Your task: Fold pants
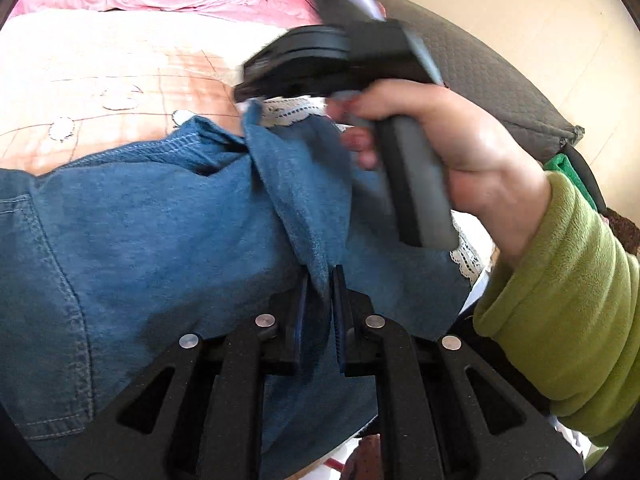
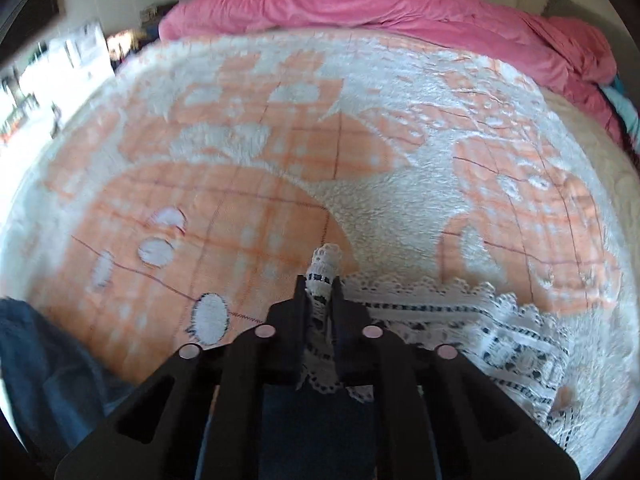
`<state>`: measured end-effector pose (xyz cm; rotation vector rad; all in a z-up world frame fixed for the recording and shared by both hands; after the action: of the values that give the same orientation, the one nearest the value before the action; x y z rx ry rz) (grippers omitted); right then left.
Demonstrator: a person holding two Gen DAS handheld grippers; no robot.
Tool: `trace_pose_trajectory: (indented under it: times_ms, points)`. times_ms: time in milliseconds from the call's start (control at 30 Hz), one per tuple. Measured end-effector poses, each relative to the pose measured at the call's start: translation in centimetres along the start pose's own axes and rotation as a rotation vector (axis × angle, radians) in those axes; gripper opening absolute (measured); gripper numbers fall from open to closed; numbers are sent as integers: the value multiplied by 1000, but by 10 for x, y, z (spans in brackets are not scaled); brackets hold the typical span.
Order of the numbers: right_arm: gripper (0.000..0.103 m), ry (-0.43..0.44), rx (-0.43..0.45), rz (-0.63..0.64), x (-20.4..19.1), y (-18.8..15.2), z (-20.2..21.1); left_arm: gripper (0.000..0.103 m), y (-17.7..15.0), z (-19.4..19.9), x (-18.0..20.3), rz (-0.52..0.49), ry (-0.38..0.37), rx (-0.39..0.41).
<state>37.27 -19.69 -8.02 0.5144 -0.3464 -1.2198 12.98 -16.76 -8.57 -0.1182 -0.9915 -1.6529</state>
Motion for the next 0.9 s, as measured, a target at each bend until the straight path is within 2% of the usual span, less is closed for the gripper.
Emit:
trace_pose_trajectory:
  times_ms: [33,100,200,333,433,500,533,567,600,733,833,900]
  points:
    - [8,10,16,-10,3,1,7,6,-1,0,-1,1,-2,2]
    - [8,27,49,-35,10,-1,22,17,0,4,-2,-3,1,12]
    - [8,62,105,-109,27,-11,55,27,1,7,-3,-4,4,25]
    - [8,76,175,-171,45,-25,96,36,2,7,-6,1,3,33]
    - [8,74,249,-208,60,-35,130,37,1,11,-11,1,4,45]
    - [8,73,279,-249,70,-51,149,35,2,12,-8,-16,14,49]
    - [8,72,290,-268,74,-58,154,30,1,12,-7,-32,24,50]
    - [8,75,303,-294,78,-66,162,14,0,13,-5,-52,33,47]
    - [8,81,314,-318,83,-75,168,7,2,9,-2,-67,40,43]
    - [8,102,358,-418,92,-116,195,3,-5,13,9,-145,65,39]
    - [8,87,341,-462,91,-150,207,3,-10,15,14,-192,82,44]
    - [8,100,295,-504,89,-175,207,3,-13,16,14,-219,92,43]
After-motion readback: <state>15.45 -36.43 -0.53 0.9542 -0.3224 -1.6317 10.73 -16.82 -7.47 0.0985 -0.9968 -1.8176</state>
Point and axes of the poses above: each gripper's, at about its wrist camera, not at the fingertips, and z roughly against the way its jaws point, x to its right, y to its top, the point moved 8 cm from there along -z, roughly the way its jaws point, and after that the axes turned 8 degrees about z, right-handed, at the moved point
